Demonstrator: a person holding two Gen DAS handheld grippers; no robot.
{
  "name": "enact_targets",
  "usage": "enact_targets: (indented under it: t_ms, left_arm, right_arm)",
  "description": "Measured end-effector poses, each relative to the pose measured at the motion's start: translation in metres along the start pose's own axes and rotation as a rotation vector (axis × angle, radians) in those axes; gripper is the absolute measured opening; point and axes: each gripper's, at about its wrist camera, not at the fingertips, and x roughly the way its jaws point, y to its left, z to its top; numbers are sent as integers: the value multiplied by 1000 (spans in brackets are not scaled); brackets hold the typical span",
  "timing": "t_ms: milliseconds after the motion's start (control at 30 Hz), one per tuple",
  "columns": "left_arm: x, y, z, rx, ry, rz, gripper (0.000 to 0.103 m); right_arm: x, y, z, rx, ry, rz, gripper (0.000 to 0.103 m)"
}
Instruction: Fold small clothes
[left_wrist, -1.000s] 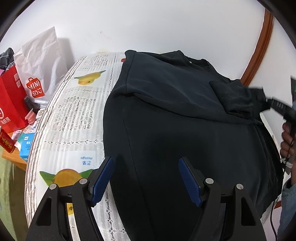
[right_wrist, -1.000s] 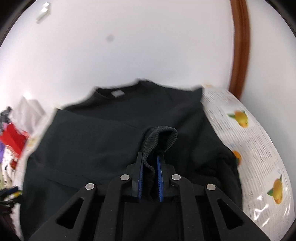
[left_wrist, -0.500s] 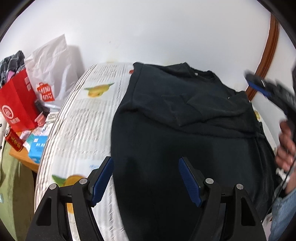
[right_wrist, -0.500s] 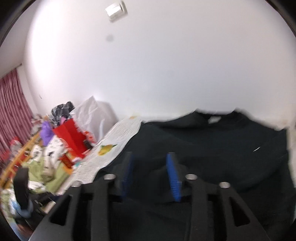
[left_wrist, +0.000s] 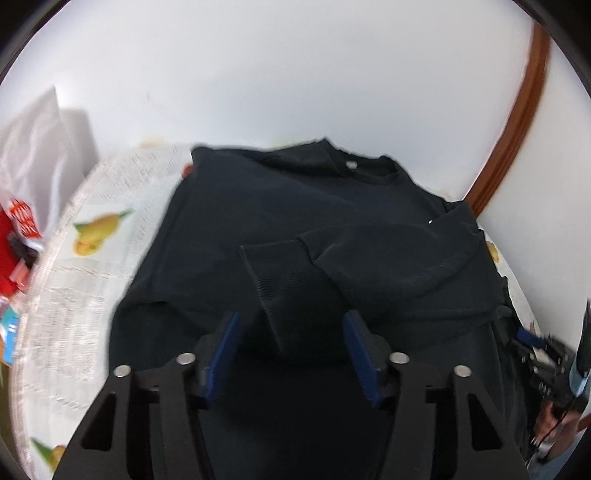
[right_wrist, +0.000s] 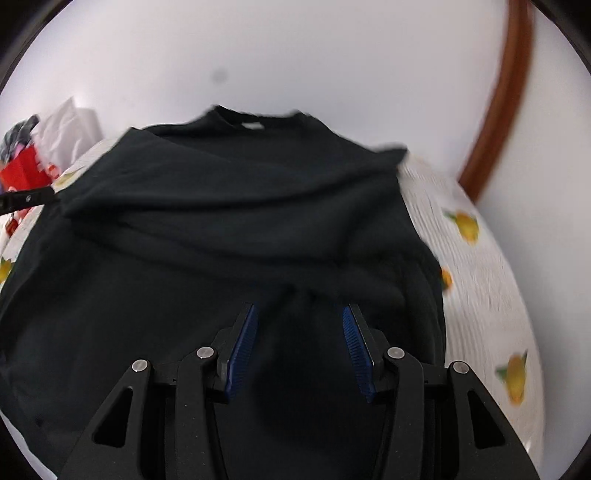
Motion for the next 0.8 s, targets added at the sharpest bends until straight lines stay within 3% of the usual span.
enact_targets:
  t_ms: [200,267,333,500,600,800]
  left_arm:
    - [32,4,3,-75,59,-23,34]
    - [30,0,4,-62,47,-9,10]
    - [24,-5,7,-37,21,28,9]
    - [-16,0,28,-44,-143,57,8]
    - [-30,7,39,-12,-214,179,8]
    - [3,35,24,-39,-84,275,8]
  right_arm:
    - [11,-17,-16,65,-7,32,48]
    - [13,-15,-17,62,-7,27,48]
    - [19,-13,-17,60,18,27,48]
    - [18,-13,-17,66,20,36,48]
    - [17,-13,-19,65,18,31,48]
    - [15,-12,-17,62,18,19,48]
